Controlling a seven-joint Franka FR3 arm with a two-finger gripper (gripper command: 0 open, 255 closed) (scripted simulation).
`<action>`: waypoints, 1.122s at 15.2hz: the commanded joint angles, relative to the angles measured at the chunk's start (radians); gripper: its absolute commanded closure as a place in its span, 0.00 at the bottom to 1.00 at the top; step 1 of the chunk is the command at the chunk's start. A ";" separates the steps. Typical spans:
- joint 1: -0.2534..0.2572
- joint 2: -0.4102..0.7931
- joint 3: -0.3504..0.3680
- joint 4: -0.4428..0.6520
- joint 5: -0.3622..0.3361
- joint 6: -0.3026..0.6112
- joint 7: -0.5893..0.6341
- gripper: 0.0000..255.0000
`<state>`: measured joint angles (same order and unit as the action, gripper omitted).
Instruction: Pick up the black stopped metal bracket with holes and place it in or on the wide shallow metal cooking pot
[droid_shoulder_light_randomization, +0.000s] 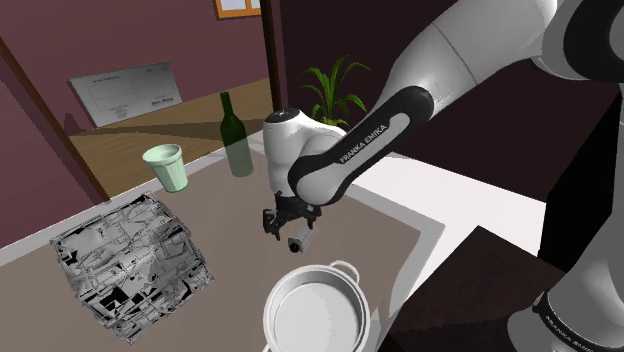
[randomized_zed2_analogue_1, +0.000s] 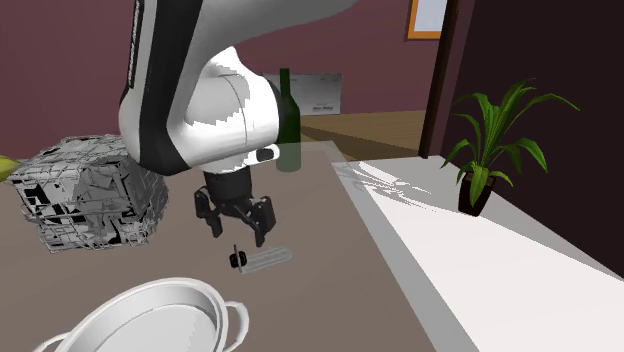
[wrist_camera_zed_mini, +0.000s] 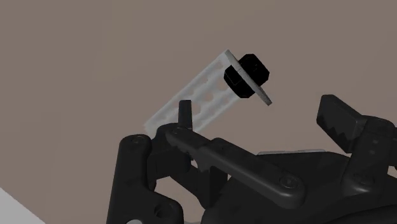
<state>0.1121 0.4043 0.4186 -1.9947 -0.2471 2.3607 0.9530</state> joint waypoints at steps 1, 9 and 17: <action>0.009 0.025 -0.008 0.004 -0.015 0.020 0.013 0.00; 0.019 0.060 -0.022 0.002 -0.036 0.054 0.026 0.00; 0.018 0.059 -0.022 0.001 -0.036 0.054 0.025 1.00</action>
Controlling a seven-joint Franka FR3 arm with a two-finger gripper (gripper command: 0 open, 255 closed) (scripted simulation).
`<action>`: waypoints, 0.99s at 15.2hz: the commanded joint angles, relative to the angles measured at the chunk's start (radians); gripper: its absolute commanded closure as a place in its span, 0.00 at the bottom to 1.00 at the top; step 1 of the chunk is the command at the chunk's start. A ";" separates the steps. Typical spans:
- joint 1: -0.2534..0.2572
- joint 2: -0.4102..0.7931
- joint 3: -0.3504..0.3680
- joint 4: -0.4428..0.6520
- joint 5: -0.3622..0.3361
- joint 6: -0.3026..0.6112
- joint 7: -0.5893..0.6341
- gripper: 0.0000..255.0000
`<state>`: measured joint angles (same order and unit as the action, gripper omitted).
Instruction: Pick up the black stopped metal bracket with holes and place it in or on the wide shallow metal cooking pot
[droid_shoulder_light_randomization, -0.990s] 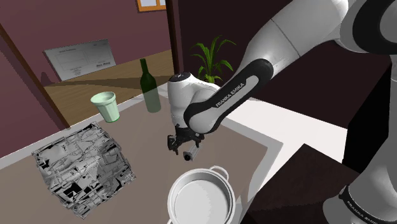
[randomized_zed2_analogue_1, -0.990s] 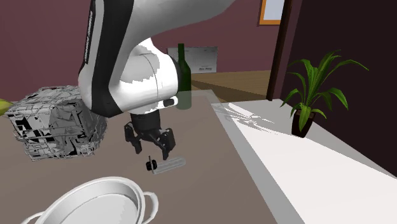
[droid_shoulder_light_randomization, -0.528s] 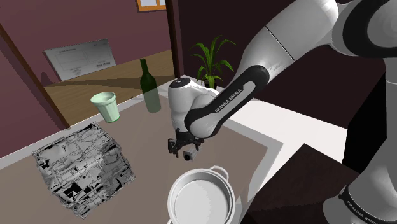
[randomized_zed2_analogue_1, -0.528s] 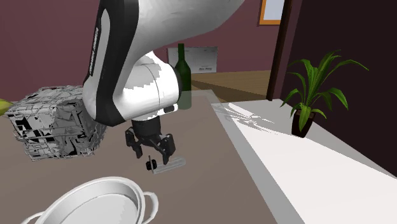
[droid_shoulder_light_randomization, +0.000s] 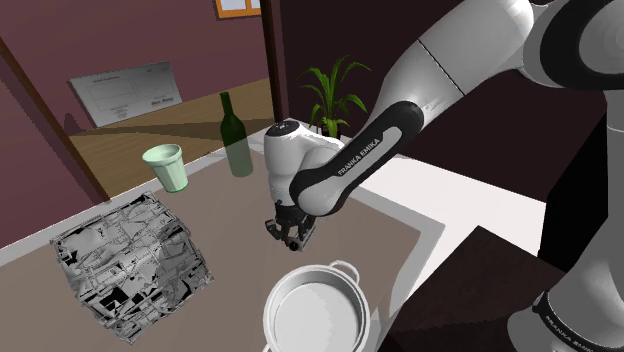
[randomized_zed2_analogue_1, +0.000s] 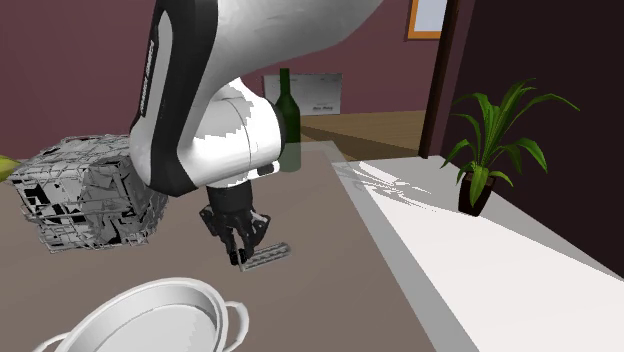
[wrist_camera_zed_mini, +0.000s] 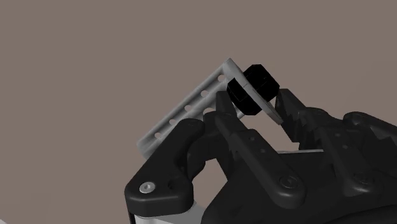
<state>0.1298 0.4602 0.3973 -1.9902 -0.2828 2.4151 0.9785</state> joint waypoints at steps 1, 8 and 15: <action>0.000 0.003 0.000 -0.003 0.000 -0.001 0.000 1.00; -0.008 -0.025 0.011 -0.001 0.017 -0.029 -0.011 1.00; -0.025 -0.089 0.034 0.012 0.057 -0.101 -0.038 1.00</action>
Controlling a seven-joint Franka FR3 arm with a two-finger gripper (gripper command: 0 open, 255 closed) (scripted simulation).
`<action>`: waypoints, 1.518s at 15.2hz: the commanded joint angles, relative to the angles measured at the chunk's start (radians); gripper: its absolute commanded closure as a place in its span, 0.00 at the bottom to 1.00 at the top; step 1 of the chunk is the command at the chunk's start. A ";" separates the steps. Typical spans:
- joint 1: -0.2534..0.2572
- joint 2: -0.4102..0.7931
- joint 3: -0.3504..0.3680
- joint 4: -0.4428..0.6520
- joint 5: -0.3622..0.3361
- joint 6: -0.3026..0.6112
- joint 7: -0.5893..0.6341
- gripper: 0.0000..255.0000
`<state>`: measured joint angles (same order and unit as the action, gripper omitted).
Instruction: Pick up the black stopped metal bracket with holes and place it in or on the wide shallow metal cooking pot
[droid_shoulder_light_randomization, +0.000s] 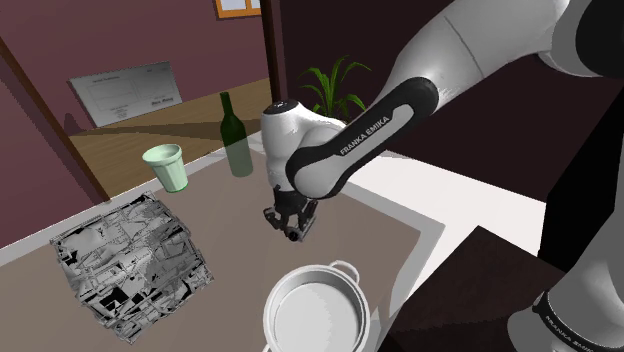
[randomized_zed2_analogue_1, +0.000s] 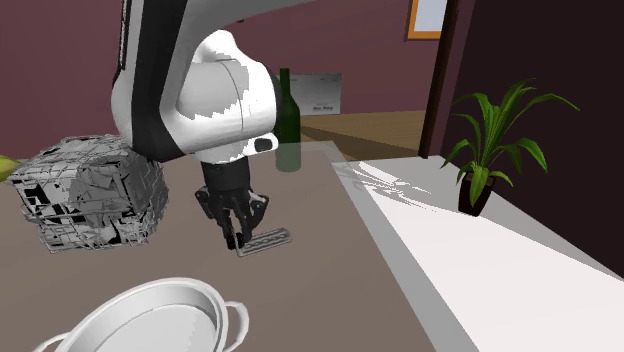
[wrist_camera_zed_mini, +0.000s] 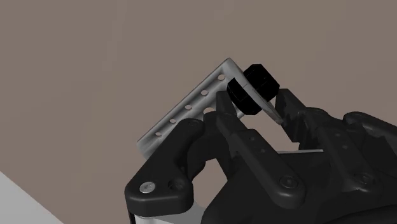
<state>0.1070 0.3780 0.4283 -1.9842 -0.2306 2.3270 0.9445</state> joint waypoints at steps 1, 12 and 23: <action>-0.004 -0.015 0.006 0.009 0.011 -0.023 -0.008 1.00; -0.022 -0.100 0.029 0.054 0.066 -0.144 -0.045 1.00; 0.067 -0.277 0.126 -0.156 0.144 -0.096 0.112 1.00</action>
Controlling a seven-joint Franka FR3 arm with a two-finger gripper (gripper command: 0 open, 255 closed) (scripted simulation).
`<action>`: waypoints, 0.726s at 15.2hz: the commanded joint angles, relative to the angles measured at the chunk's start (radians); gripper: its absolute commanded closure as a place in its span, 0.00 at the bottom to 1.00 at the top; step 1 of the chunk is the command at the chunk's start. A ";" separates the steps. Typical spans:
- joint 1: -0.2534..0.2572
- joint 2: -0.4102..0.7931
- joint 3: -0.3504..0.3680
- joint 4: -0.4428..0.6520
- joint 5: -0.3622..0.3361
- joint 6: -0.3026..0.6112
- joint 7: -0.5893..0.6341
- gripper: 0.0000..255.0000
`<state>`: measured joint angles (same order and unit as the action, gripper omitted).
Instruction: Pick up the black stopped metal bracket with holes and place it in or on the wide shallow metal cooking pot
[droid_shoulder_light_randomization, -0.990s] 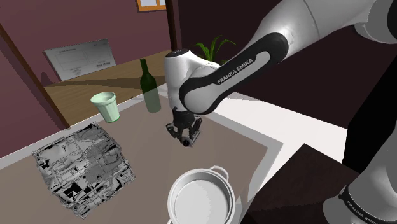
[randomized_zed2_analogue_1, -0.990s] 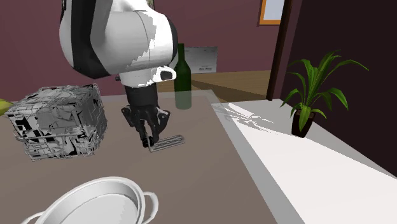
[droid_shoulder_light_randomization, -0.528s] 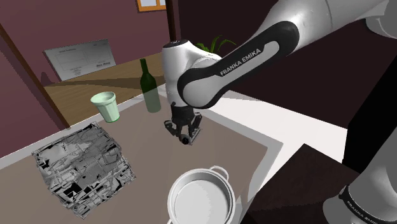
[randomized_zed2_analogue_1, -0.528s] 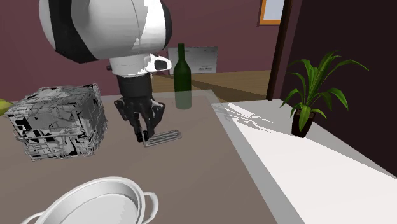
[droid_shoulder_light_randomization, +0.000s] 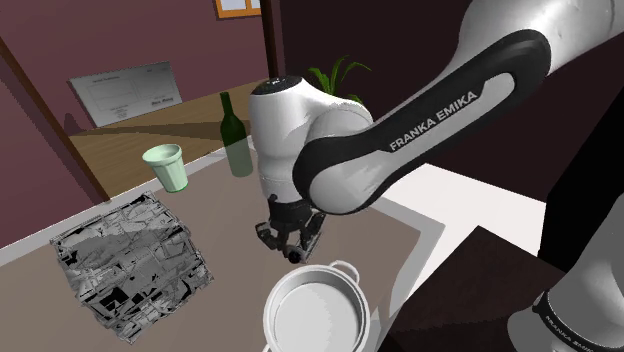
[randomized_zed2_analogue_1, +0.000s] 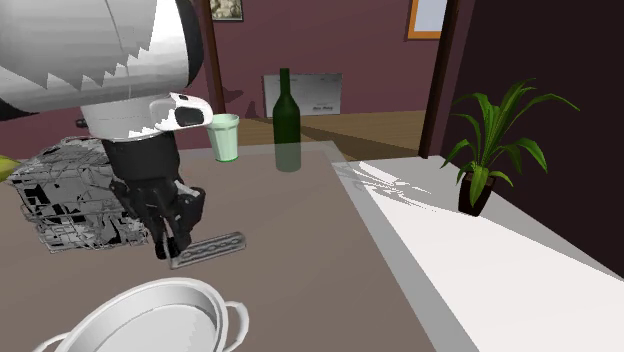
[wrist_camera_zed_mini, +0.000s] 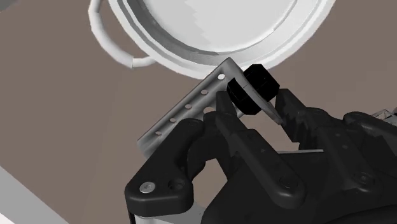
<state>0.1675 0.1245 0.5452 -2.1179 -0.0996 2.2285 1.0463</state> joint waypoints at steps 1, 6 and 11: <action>0.017 -0.037 0.020 -0.037 0.021 0.005 0.028 1.00; 0.075 -0.093 0.076 -0.093 0.057 0.011 0.121 1.00; 0.103 -0.083 0.103 -0.125 0.046 0.050 0.184 1.00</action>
<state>0.2688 0.0303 0.6468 -2.2422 -0.0442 2.2688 1.2208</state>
